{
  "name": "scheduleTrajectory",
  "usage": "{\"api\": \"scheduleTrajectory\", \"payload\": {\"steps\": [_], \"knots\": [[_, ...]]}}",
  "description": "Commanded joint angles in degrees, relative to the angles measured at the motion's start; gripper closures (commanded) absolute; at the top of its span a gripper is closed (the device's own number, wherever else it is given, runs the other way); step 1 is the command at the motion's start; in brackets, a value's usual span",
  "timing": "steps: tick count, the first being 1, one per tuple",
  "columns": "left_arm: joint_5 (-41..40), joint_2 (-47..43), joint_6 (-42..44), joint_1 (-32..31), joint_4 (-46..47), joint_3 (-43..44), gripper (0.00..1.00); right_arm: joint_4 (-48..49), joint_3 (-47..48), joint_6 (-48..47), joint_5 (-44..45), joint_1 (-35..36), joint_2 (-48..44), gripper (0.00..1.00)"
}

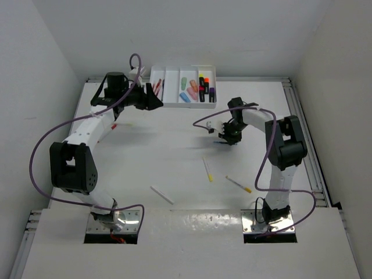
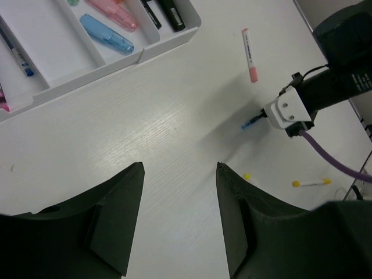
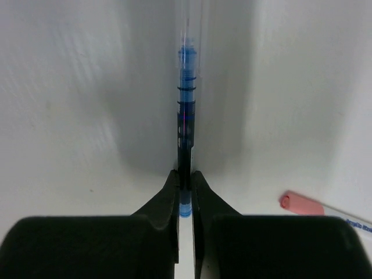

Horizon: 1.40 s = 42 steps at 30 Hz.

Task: Sort the stationery into containers
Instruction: Grab a piece of stationery with the right arm, then pass the stationery from the right arm to the left

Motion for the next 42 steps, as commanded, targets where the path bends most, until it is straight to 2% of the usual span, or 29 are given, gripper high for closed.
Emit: {"api": "scheduleTrajectory", "payload": {"steps": [1,5,6,8,9,11,12,13,14,15,18,20,21,24,28,31,35,42], "knots": [[-0.4,-5.2,0.0,1.0,2.2,-1.8,0.41,1.6,-4.7,3.4,0.9,3.3,-1.3,1.0],[2.3,-10.2,-1.5,1.8,7.1,-7.9,0.41,-1.2,-2.3,12.7,-4.0,3.6,-5.3,1.0],[3.3,-11.6,-3.4,2.4,8.9,-11.7,0.41,-3.0,0.1,15.3,-8.2,2.9,-7.4,1.0],[7.6,-15.5,-5.7,3.0,15.8,-15.6,0.4,-4.0,3.4,24.6,-13.5,2.1,-9.7,1.0],[8.7,-16.6,-8.6,3.3,17.5,-17.2,0.39,-3.4,4.2,28.0,-19.1,0.9,-12.1,1.0],[11.1,-19.7,-13.7,3.3,23.9,-22.7,0.39,-0.9,4.7,40.4,-24.3,-0.5,-14.8,1.0],[11.9,-20.6,-16.1,3.2,26.5,-24.7,0.38,3.9,4.3,44.7,-28.6,-0.7,-16.1,1.0],[13.0,-22.3,-18.0,3.1,29.4,-28.6,0.38,7.1,3.6,54.1,-30.1,-0.8,-18.7,1.0],[13.1,-23.1,-21.6,3.0,33.9,-29.9,0.37,10.6,1.9,59.4,-31.2,-1.1,-20.0,1.0],[13.1,-23.6,-23.0,2.9,35.0,-30.8,0.37,18.1,0.7,65.1,-32.4,-1.1,-21.2,1.0],[13.4,-23.8,-26.6,1.9,36.9,-31.0,0.36,31.4,-2.7,88.2,-35.9,-1.2,-24.5,1.0],[13.4,-23.1,-28.3,-0.3,36.9,-29.6,0.36,41.0,-5.5,96.8,-36.6,-1.3,-26.2,1.0],[13.4,-22.3,-28.6,-1.2,36.8,-28.9,0.36,44.4,-6.4,104.0,-36.9,-1.2,-26.6,1.0],[12.5,-20.3,-31.3,-5.0,38.5,-27.3,0.36,51.5,-8.7,112.6,-37.4,-1.2,-28.0,1.0],[10.7,-17.3,-40.7,-8.5,48.7,-28.2,0.35,60.5,-11.6,120.1,-39.5,-1.3,-29.2,1.0],[9.8,-14.7,-43.5,-9.7,52.4,-28.8,0.35,63.4,-12.2,123.7,-39.9,-1.2,-29.4,1.0],[9.6,-12.2,-44.9,-11.5,56.9,-28.6,0.36,71.8,-14.4,130.8,-40.0,-1.2,-29.2,1.0],[9.4,-8.1,-46.1,-15.9,59.7,-25.0,0.35,74.7,-15.7,132.9,-39.8,-1.2,-28.6,1.0]]}}
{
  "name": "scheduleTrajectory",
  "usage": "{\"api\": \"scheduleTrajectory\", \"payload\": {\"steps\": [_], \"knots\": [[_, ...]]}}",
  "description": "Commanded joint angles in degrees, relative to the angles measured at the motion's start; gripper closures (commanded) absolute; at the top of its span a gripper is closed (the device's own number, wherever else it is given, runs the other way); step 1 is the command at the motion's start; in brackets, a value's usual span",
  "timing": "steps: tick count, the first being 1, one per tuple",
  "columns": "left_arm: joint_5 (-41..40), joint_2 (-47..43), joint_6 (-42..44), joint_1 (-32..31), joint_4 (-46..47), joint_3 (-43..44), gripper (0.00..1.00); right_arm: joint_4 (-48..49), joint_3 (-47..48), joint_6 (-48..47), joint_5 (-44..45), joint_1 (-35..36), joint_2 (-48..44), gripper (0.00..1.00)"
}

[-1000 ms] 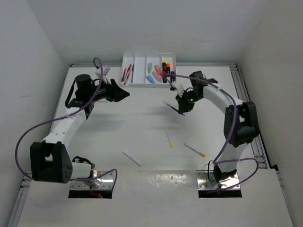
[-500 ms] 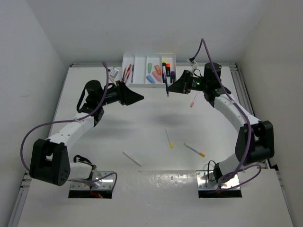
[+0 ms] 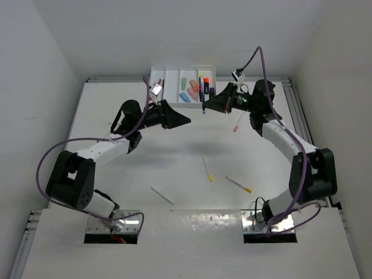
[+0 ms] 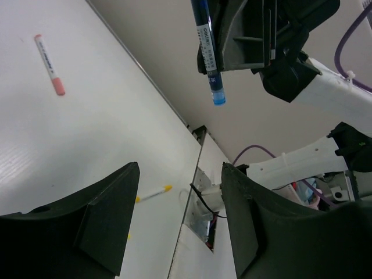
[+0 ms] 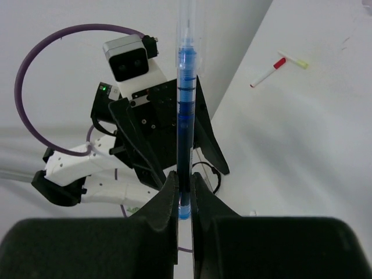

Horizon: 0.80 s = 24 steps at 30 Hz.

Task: Sort the stationery into containers
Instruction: Pass the stationery from the right arm to the left

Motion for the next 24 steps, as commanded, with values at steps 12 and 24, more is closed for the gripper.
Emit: {"api": "scheduleTrajectory", "payload": {"steps": [12,24], "knots": [[-0.6,7.4,-2.9,-4.9,9.3,10.3,0.42,6.0,-1.6,2.7,-1.6,0.1,-1.4,1.0],[-0.4,10.1,-0.2,-7.9,5.7,14.3,0.44,7.3,-3.1,3.2,-2.2,0.1,-1.7,1.0]]}}
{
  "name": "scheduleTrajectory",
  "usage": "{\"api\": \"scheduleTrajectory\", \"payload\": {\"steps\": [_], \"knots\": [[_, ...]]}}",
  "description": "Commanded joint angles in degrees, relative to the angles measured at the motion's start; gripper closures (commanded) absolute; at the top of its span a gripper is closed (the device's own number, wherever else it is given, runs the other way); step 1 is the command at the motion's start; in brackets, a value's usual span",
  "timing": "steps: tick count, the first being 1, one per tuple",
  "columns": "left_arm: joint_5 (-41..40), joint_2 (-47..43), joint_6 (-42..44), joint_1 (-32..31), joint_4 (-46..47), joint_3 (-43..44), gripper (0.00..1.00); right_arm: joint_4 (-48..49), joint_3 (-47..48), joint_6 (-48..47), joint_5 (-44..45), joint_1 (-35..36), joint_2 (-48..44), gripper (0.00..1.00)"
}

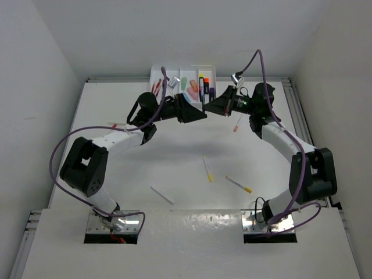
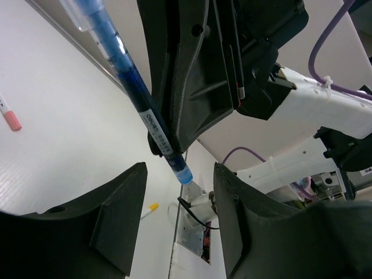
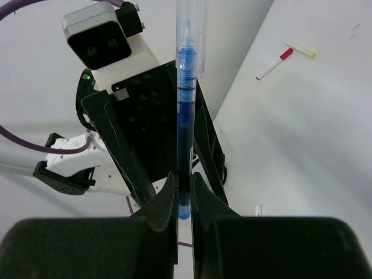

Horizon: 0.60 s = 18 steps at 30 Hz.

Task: Sort the stationery into containers
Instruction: Pass the stationery from the right arm to the left

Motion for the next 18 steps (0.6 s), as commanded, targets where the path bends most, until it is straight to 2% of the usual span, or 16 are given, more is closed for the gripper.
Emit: {"api": "scheduleTrajectory", "payload": {"steps": [1,6,9,11,17,18], "knots": [[0.4,0.1,1.3,-0.3,1.7,2.9,0.44,3.3,-0.7,0.1,-1.1,0.1,-1.8,1.0],[0.2,0.4,1.4,-0.4,1.5,3.4,0.5,3.5,-0.9,0.3,-1.0,0.1,-1.7,1.0],[0.1,0.6,1.5,-0.4,1.3,3.5,0.62,3.7,-0.7,0.4,-1.0,0.2,-1.7,1.0],[0.2,0.5,2.6,-0.5,-0.6,4.1,0.75,3.7,-0.6,0.4,-1.0,0.2,-1.7,1.0],[0.0,-0.2,6.2,-0.4,-6.1,4.6,0.97,2.3,-0.4,-0.1,-1.2,0.2,-1.6,1.0],[0.1,-0.4,7.1,-0.4,-7.3,4.7,0.99,0.7,0.1,-1.9,-1.3,0.2,-1.7,0.97]]}}
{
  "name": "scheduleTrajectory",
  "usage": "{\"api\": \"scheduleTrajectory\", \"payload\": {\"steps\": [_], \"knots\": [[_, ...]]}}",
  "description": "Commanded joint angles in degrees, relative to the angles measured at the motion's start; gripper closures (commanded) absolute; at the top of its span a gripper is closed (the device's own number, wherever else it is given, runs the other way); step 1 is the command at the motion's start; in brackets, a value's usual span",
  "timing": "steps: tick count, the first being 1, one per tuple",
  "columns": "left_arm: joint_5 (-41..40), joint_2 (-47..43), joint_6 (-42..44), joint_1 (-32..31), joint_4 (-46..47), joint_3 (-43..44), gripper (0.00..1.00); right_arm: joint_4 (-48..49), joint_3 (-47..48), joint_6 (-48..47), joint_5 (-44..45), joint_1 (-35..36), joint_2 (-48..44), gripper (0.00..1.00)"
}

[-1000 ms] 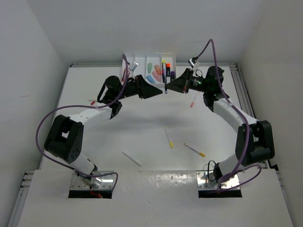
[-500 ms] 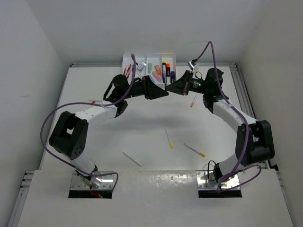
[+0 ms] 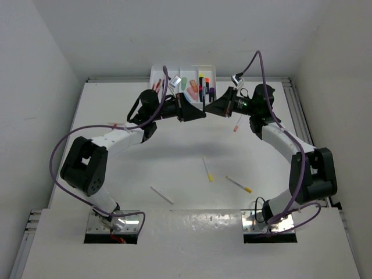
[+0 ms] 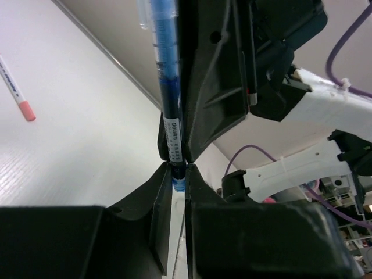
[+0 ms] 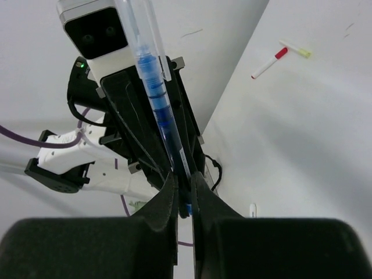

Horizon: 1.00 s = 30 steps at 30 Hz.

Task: Sort the stationery into containers
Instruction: Pass the stationery from the right arm to the left, then place the stationery into the container

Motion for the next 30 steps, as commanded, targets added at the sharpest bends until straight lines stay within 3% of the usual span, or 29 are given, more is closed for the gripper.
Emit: {"api": "scheduleTrajectory", "payload": {"steps": [1,2,5,6,8,9,10,11,13,17,18,24,30], "knots": [[0.5,-1.4,6.7,-0.2,-4.4,2.5,1.0,-2.6,2.8,-2.8,-1.1,0.2,-1.7,0.89],[0.4,-2.2,7.9,0.1,-5.9,2.6,1.0,-7.9,3.8,-4.6,-1.1,0.2,-1.7,0.7],[0.5,-3.4,13.1,3.1,-14.9,4.6,1.0,-17.9,6.9,-12.6,-1.0,-1.2,-1.5,0.58],[0.2,-3.5,15.6,4.3,-22.1,5.6,1.0,-19.8,7.3,-16.1,-0.8,-1.9,-1.5,0.55],[-4.0,-2.3,25.6,8.1,-31.7,11.9,1.0,-29.0,9.2,-25.2,1.3,-4.8,-1.4,0.54],[-7.3,-1.4,33.4,10.4,-43.8,14.9,1.0,-34.0,11.4,-29.5,3.4,-6.2,-1.3,0.54],[-10.1,-0.2,36.7,11.8,-48.0,17.8,1.0,-38.7,12.4,-33.4,3.4,-6.8,-1.3,0.54],[-14.4,2.6,39.0,12.9,-54.7,23.5,1.0,-45.2,13.3,-40.5,9.0,-7.2,-1.1,0.54],[-17.1,9.4,46.2,16.0,-61.1,30.8,1.0,-51.1,14.3,-45.4,11.5,-8.2,-1.2,0.55],[-22.1,23.7,57.8,19.2,-75.2,53.7,1.0,-55.7,12.8,-51.9,15.2,-8.6,-1.7,0.55],[-23.0,29.0,58.6,19.7,-76.5,56.9,1.0,-57.5,12.6,-53.0,16.3,-8.3,-1.6,0.56],[-27.9,41.9,61.1,21.5,-77.3,71.5,1.0,-59.0,9.0,-59.0,24.5,-6.9,-3.5,0.55],[-30.1,47.1,60.2,22.6,-75.2,72.7,1.0,-62.0,7.5,-63.2,27.0,-7.3,-4.6,0.54]]}}
